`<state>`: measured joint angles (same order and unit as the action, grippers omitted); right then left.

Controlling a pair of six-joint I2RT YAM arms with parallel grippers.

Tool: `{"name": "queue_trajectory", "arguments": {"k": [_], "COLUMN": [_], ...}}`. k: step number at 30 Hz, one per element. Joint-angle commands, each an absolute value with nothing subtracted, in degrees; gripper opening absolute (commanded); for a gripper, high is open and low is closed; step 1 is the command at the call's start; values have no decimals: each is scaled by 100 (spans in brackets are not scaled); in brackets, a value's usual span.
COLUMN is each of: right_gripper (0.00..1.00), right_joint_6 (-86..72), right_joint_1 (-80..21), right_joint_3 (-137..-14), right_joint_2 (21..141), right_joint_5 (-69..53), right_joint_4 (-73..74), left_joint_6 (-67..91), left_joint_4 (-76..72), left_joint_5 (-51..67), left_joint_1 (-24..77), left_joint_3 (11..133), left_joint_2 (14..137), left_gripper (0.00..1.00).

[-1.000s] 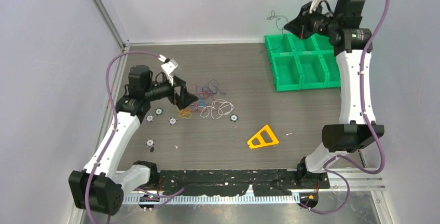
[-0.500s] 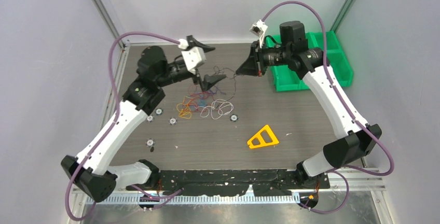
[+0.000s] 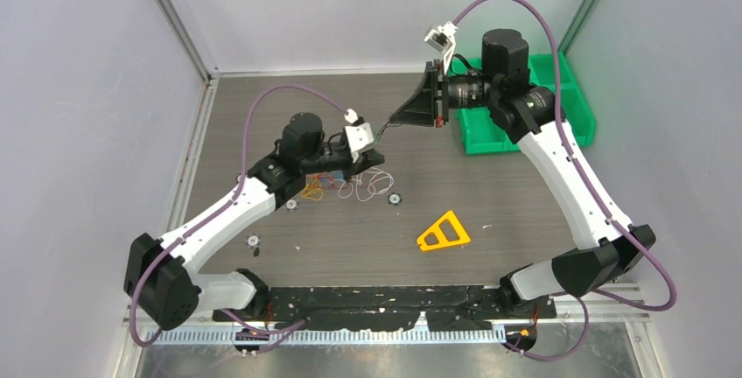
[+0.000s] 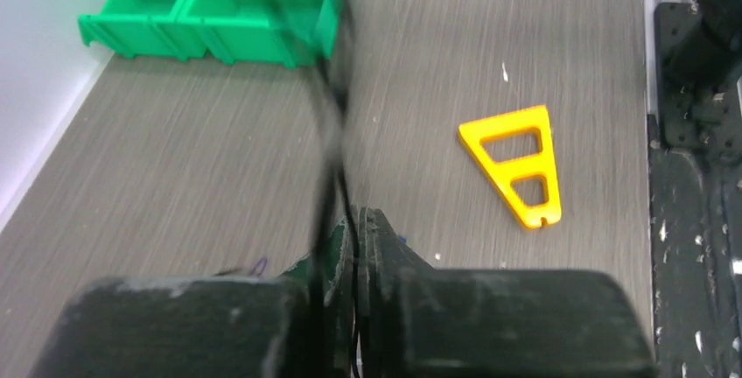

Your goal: Untangle the cables

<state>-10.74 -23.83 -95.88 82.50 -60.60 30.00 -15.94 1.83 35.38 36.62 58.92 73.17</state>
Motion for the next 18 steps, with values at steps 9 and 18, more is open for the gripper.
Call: {"name": "queue_trajectory", "arguments": {"k": [9,18], "right_gripper": [5,5], "right_joint_6": [894,1088], "right_joint_1": [-1649,-2132], "right_joint_3": [-9082,-8005], "right_joint_2": [8014,7679], "right_joint_5": [-5512,-5385], "right_joint_4": [4406,4065], "left_joint_6": [-527,857], "left_joint_4": [-336,-908], "left_joint_5": [3554,3550], "left_joint_1": [3486,3461], "left_joint_3": [5849,6555], "left_joint_2": [5885,6136], "left_gripper": [0,0]}}
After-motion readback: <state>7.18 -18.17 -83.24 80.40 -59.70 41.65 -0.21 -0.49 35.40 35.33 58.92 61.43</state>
